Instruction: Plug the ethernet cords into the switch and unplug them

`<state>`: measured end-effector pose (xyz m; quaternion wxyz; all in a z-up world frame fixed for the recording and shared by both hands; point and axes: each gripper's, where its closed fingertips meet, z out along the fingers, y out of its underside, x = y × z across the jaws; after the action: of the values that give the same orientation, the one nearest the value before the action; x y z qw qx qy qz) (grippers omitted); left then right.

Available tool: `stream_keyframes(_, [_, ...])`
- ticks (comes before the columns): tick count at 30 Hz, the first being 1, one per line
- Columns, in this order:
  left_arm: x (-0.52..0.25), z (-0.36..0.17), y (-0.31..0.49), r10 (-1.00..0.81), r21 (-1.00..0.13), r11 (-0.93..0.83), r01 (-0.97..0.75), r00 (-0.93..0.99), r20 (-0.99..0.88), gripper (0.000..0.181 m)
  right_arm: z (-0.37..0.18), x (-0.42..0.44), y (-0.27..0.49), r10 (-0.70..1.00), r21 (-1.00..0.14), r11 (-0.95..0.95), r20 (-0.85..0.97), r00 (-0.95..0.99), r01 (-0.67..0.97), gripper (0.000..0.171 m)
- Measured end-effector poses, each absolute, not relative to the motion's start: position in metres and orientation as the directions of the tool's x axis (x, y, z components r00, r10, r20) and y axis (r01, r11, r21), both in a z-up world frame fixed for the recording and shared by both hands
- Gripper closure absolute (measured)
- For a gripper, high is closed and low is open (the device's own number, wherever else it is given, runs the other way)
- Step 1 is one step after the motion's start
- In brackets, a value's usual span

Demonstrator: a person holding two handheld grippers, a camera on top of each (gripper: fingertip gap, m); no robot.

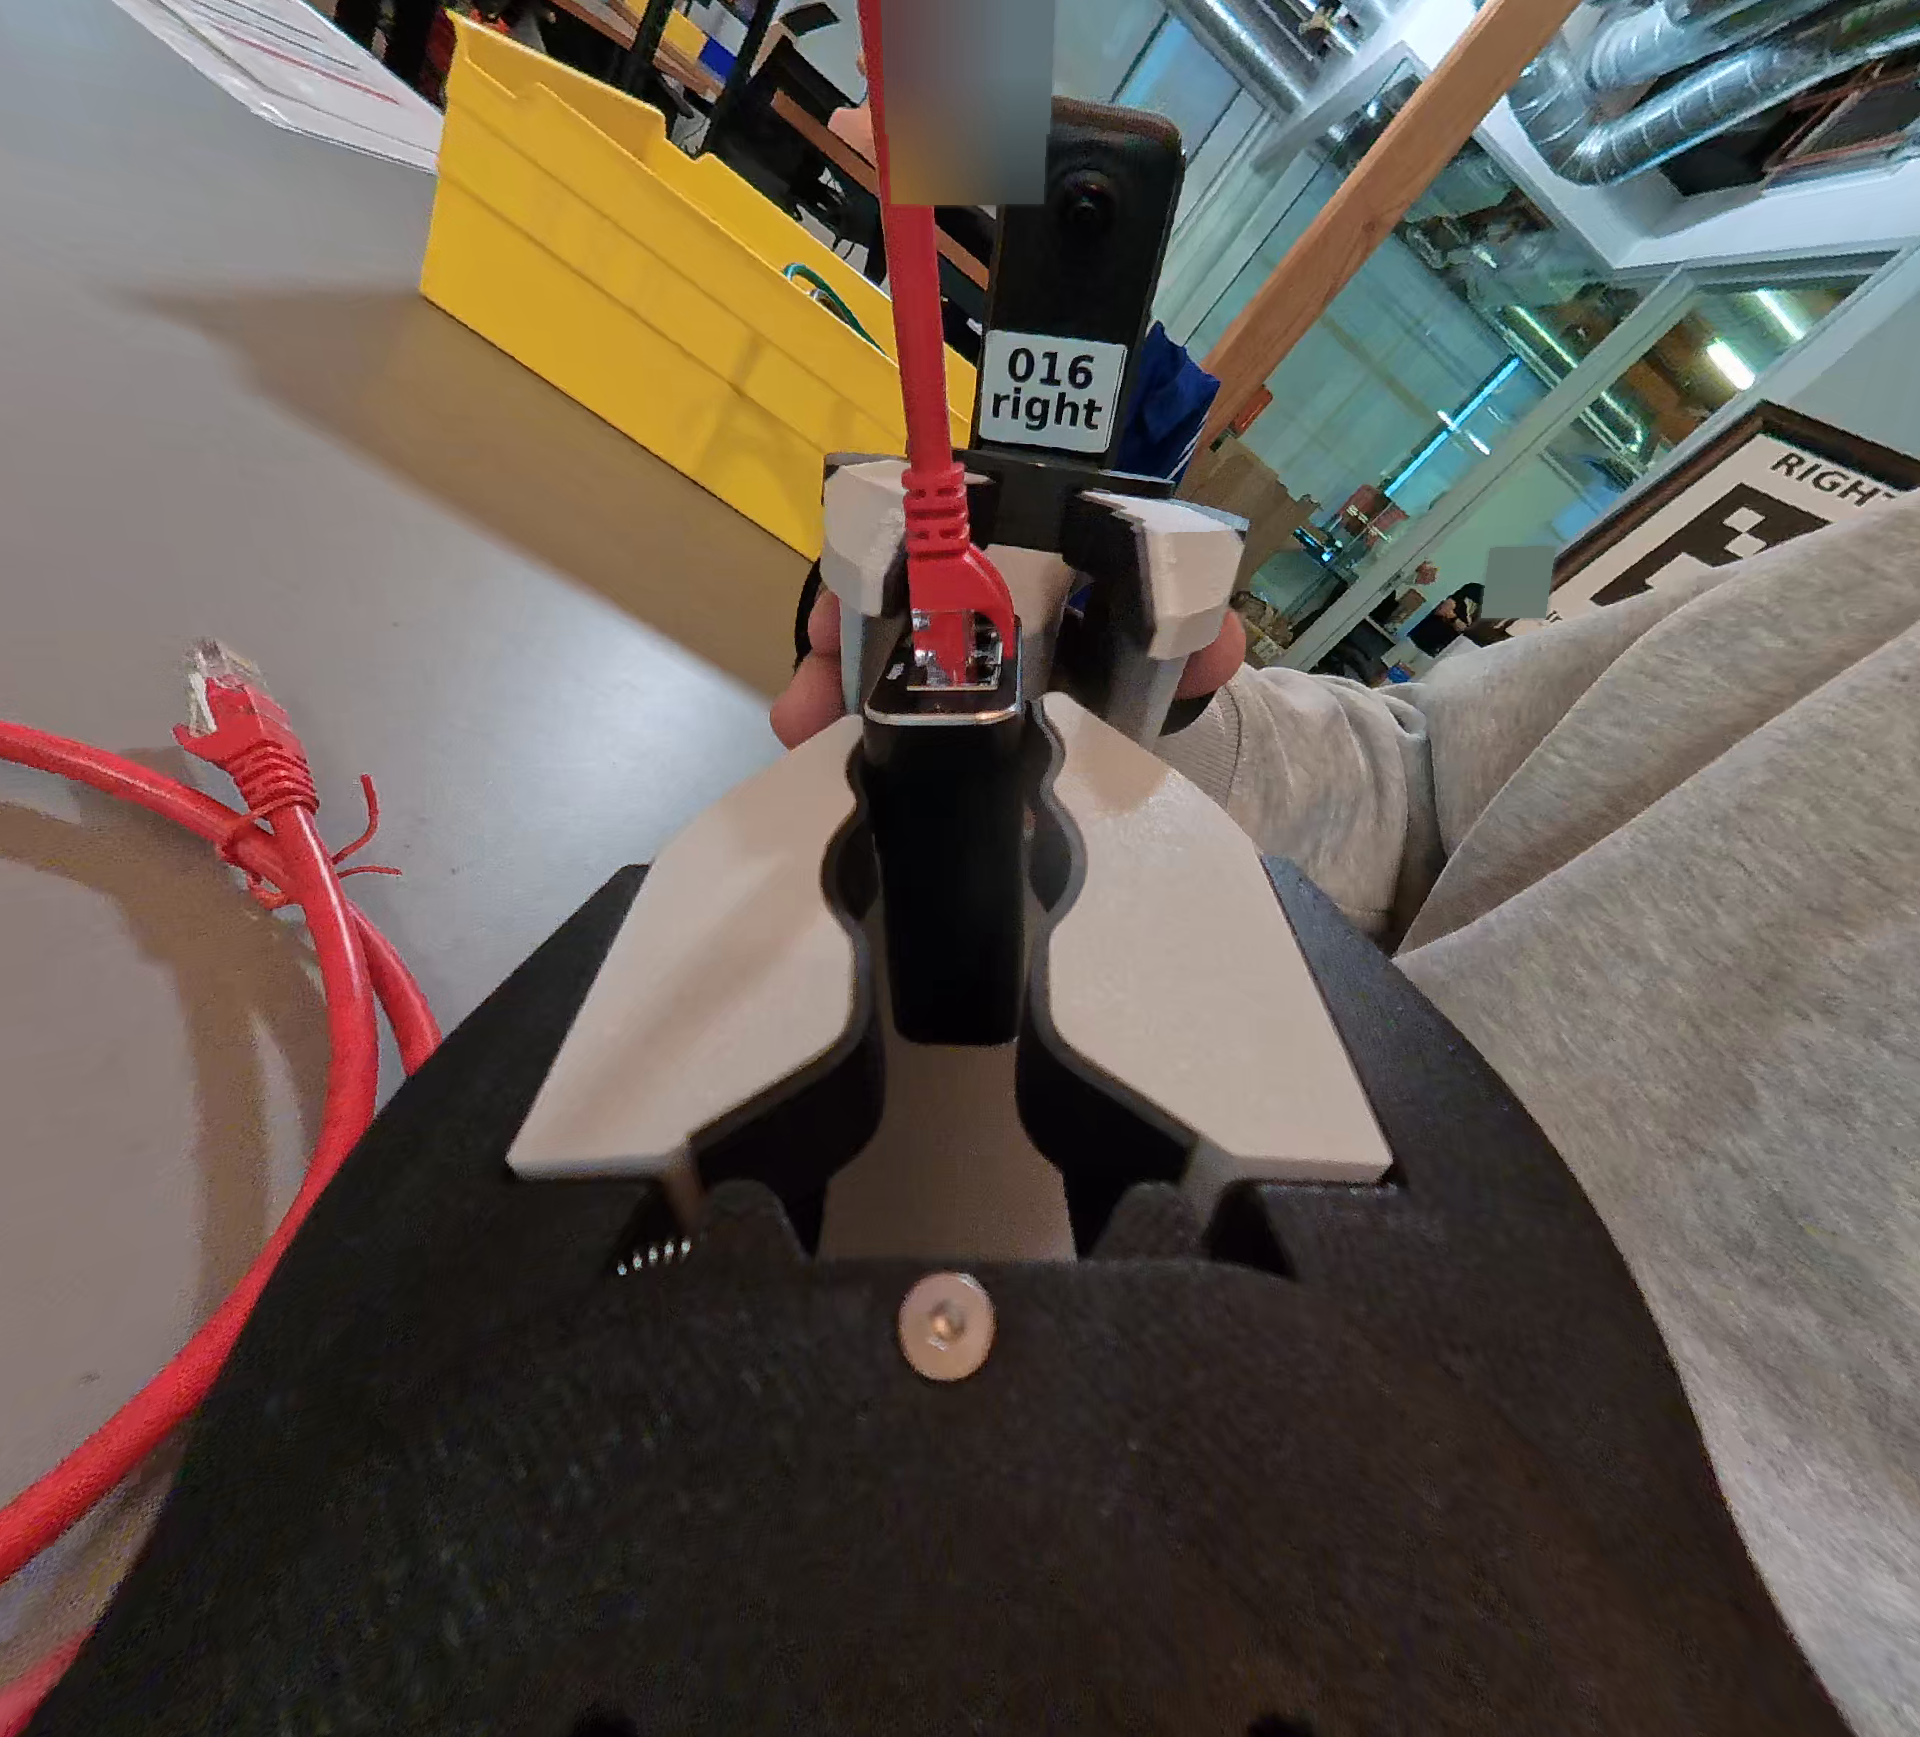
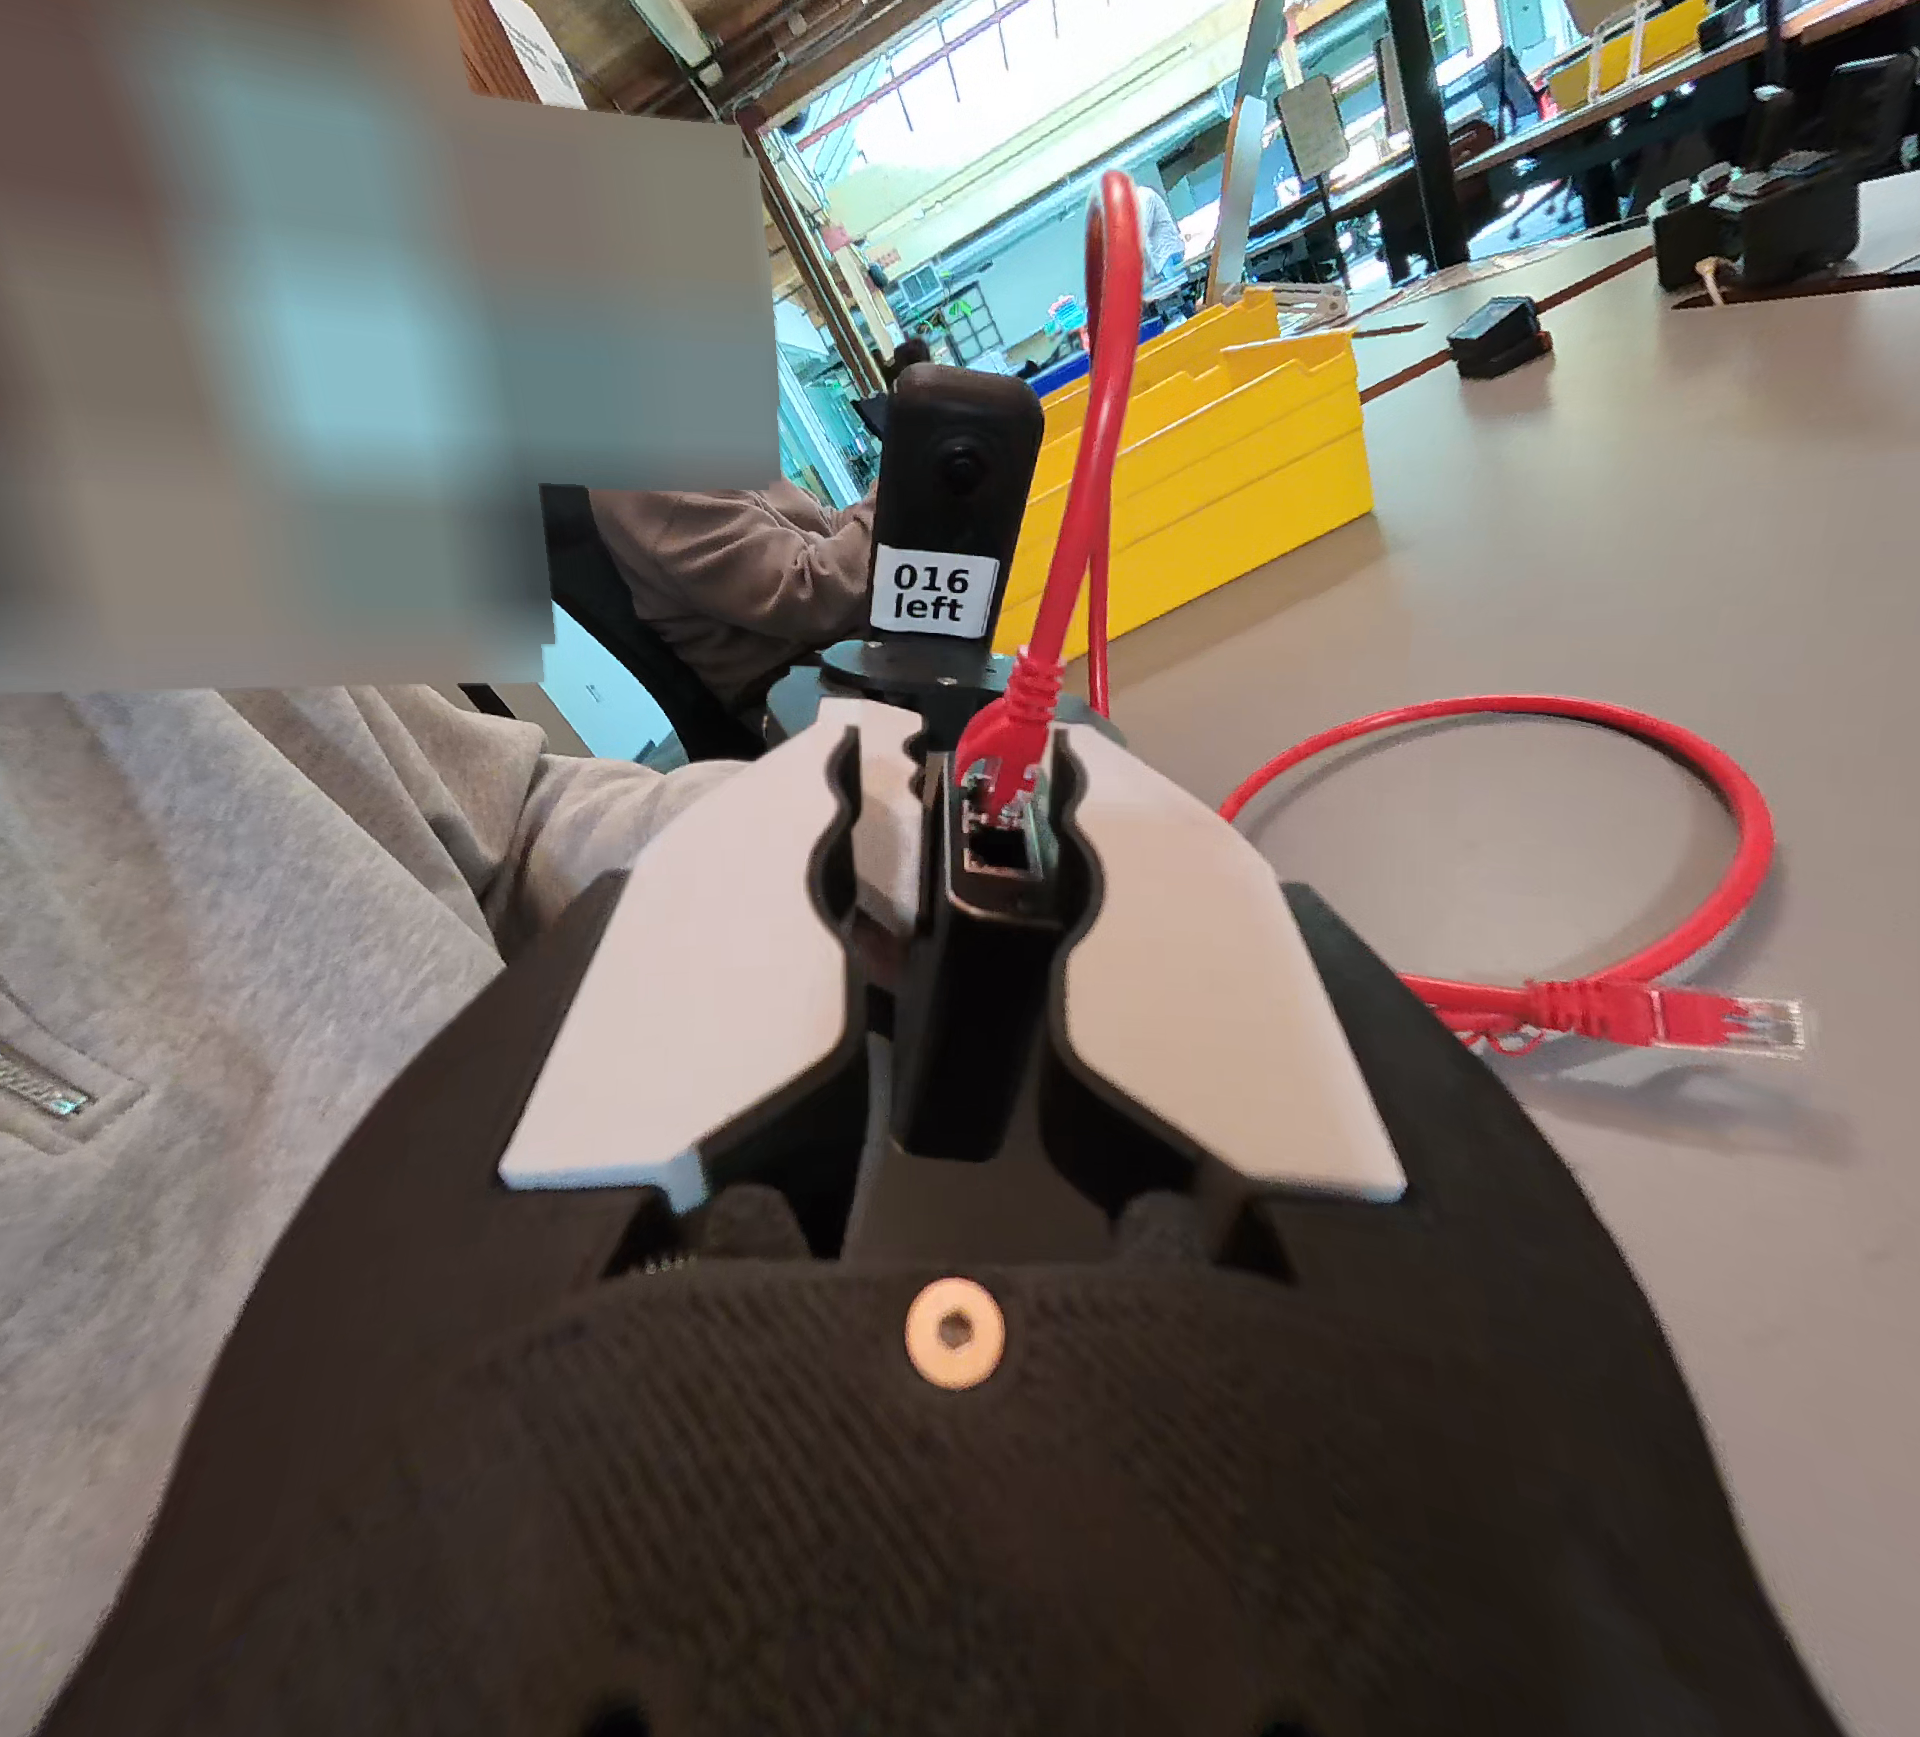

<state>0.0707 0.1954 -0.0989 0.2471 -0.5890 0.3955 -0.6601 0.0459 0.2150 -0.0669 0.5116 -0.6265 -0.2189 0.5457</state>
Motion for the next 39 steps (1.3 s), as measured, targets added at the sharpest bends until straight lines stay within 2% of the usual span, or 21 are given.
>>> stream_keyframes(6, [0.072, -0.101, 0.191, -0.798, -0.819, -0.551, -0.157, -0.189, 0.573, 0.156, -0.070, 0.047, 0.218, 0.823, -0.883, -0.379, -0.458, 0.335, -0.277, 0.134])
stream_keyframes(9, [0.073, -0.102, 0.188, -0.805, -0.826, -0.538, -0.166, -0.190, 0.562, 0.155, -0.071, 0.047, 0.217, 0.827, -0.891, -0.370, -0.445, 0.343, -0.263, 0.151])
stream_keyframes(11, [0.073, -0.102, 0.187, -0.805, -0.827, -0.536, -0.169, -0.191, 0.561, 0.156, -0.072, 0.047, 0.216, 0.829, -0.892, -0.374, -0.445, 0.340, -0.256, 0.155])
stream_keyframes(24, [0.072, -0.097, 0.184, -0.787, -0.819, -0.553, -0.154, -0.227, 0.574, 0.156, -0.075, 0.041, 0.211, 0.848, -0.928, -0.338, -0.371, 0.378, -0.154, 0.156])
stream_keyframes(33, [0.072, -0.098, 0.186, -0.785, -0.816, -0.557, -0.157, -0.222, 0.579, 0.156, -0.074, 0.041, 0.214, 0.826, -0.880, -0.409, -0.470, 0.312, -0.242, 0.156])
stream_keyframes(36, [0.072, -0.099, 0.185, -0.782, -0.814, -0.559, -0.160, -0.225, 0.581, 0.156, -0.069, 0.043, 0.213, 0.831, -0.876, -0.398, -0.470, 0.299, -0.272, 0.149])
stream_keyframes(39, [0.073, -0.099, 0.182, -0.787, -0.820, -0.545, -0.172, -0.231, 0.572, 0.156, -0.071, 0.043, 0.212, 0.829, -0.874, -0.410, -0.476, 0.292, -0.262, 0.156])
